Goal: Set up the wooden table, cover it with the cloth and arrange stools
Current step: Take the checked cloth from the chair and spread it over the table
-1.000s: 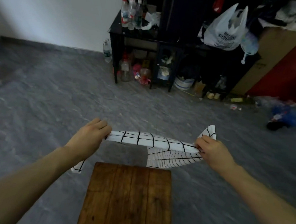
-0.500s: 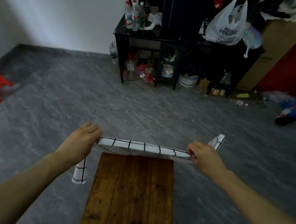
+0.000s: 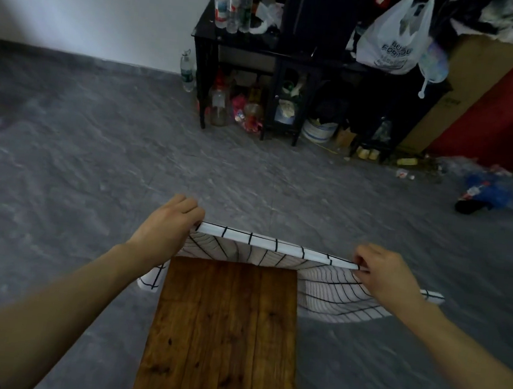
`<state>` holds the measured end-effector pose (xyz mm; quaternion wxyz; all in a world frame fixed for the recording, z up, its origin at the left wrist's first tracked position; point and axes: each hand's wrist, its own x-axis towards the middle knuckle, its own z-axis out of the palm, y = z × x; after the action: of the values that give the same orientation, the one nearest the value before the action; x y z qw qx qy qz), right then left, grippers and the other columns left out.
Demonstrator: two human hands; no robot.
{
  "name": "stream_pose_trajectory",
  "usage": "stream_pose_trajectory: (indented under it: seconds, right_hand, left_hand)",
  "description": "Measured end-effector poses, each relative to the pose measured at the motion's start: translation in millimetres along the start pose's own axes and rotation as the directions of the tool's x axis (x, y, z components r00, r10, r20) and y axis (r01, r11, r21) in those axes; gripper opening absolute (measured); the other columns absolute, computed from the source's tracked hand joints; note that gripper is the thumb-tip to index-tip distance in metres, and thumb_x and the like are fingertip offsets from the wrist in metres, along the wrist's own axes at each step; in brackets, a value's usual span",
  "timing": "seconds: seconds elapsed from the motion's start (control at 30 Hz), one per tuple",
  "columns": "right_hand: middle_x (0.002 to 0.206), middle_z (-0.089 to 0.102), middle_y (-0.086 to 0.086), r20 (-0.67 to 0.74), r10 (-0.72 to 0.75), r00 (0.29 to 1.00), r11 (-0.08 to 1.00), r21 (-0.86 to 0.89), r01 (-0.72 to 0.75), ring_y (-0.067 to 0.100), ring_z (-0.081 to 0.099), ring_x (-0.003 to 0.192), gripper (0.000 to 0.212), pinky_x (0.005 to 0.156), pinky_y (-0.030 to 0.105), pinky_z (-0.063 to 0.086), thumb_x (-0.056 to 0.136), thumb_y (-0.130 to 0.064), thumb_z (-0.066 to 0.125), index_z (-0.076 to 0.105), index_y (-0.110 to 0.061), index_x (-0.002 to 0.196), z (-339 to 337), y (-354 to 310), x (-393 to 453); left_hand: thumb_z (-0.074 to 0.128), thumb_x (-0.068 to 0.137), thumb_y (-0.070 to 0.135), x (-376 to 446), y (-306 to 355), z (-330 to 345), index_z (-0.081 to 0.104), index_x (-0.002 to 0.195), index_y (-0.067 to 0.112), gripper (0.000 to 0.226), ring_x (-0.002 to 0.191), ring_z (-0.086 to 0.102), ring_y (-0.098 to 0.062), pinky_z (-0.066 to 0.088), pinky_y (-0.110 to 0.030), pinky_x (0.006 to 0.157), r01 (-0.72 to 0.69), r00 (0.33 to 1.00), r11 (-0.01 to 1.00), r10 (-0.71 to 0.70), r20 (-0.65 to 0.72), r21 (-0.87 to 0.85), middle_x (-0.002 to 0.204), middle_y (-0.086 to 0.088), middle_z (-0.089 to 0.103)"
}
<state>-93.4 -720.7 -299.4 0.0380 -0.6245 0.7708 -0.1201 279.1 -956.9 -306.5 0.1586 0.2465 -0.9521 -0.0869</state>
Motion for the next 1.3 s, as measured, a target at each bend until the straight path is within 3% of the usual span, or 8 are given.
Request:
stream_pose_trajectory:
  seconds: [0.17,0.37,0.6,0.83,1.0,1.13,1.3]
  right_hand:
    - [0.069,0.058,-0.003,0.002,0.009,1.0,1.0,-0.008,-0.009,0.016,0.054,0.053,0.036,0.044,0.037,0.05,0.059,0.0,0.088,0.058,-0.014,0.074,-1.5,-8.4,3.8]
    - [0.074,0.06,-0.002,0.069,0.004,0.998,0.999,0.053,-0.007,0.013,0.055,0.061,0.029,0.053,0.03,0.049,0.067,-0.003,0.085,0.06,-0.015,0.077,28.6,-45.8,19.4]
    - [0.075,0.06,0.002,0.108,-0.075,0.991,0.992,0.112,0.063,0.02,0.056,0.062,0.028,0.052,0.037,0.049,0.069,-0.002,0.083,0.059,-0.014,0.077,49.4,-84.1,43.7]
    - [0.074,0.055,-0.002,0.137,-0.08,0.987,0.992,0.108,0.066,0.018,0.052,0.062,0.032,0.054,0.035,0.044,0.071,-0.003,0.082,0.055,-0.019,0.075,47.5,-84.1,39.1]
    - [0.071,0.051,-0.006,0.148,-0.063,0.987,0.995,0.091,0.05,0.014,0.047,0.059,0.046,0.051,0.02,0.031,0.066,-0.001,0.085,0.046,-0.026,0.073,36.3,-71.6,18.0]
    - [0.07,0.05,-0.008,0.129,-0.044,0.991,0.996,0.078,0.034,0.013,0.047,0.058,0.044,0.051,0.026,0.037,0.064,-0.001,0.086,0.049,-0.023,0.071,28.4,-57.7,-5.2]
    - [0.072,0.049,-0.01,0.142,-0.037,0.989,0.996,0.087,0.025,0.011,0.047,0.06,0.046,0.053,0.02,0.035,0.069,-0.005,0.085,0.045,-0.028,0.074,25.1,-45.7,-36.2]
  left_hand:
    - [0.066,0.055,-0.023,2.9,-10.5,5.2,0.055,0.076,0.011,0.041,0.074,0.035,-0.017,0.04,-0.034,0.052,-0.035,0.999,0.999,0.036,0.033,-0.003,0.078,-0.004,0.05]
    - [0.066,0.058,-0.021,-18.7,-45.2,-13.4,0.054,0.078,0.013,0.041,0.073,0.04,-0.019,0.041,-0.034,0.053,0.014,0.998,1.0,-0.015,0.059,0.026,0.08,-0.002,0.05]
    - [0.065,0.057,-0.022,-57.1,-69.2,-46.9,0.055,0.079,0.012,0.041,0.073,0.04,-0.019,0.042,-0.034,0.055,0.057,0.998,0.997,-0.059,0.036,0.059,0.08,-0.003,0.05]
    - [0.066,0.058,-0.019,-89.7,-51.1,-45.7,0.057,0.081,0.013,0.041,0.076,0.044,-0.019,0.043,-0.033,0.06,0.06,0.996,0.996,-0.065,0.062,0.066,0.085,-0.001,0.051]
    - [0.067,0.058,-0.019,-94.0,-27.7,-31.9,0.054,0.082,0.015,0.044,0.074,0.045,-0.019,0.043,-0.032,0.056,0.036,0.996,0.999,-0.037,0.076,0.017,0.083,-0.001,0.05]
    - [0.068,0.057,-0.019,-95.3,-6.1,-24.9,0.055,0.081,0.015,0.044,0.072,0.047,-0.02,0.043,-0.031,0.054,0.019,0.996,1.0,-0.019,0.093,0.001,0.082,-0.001,0.051]
    - [0.071,0.056,-0.017,-105.9,23.8,-20.1,0.056,0.081,0.017,0.045,0.074,0.043,-0.014,0.036,-0.023,0.057,0.034,0.991,0.999,-0.035,0.131,0.009,0.083,0.003,0.051]
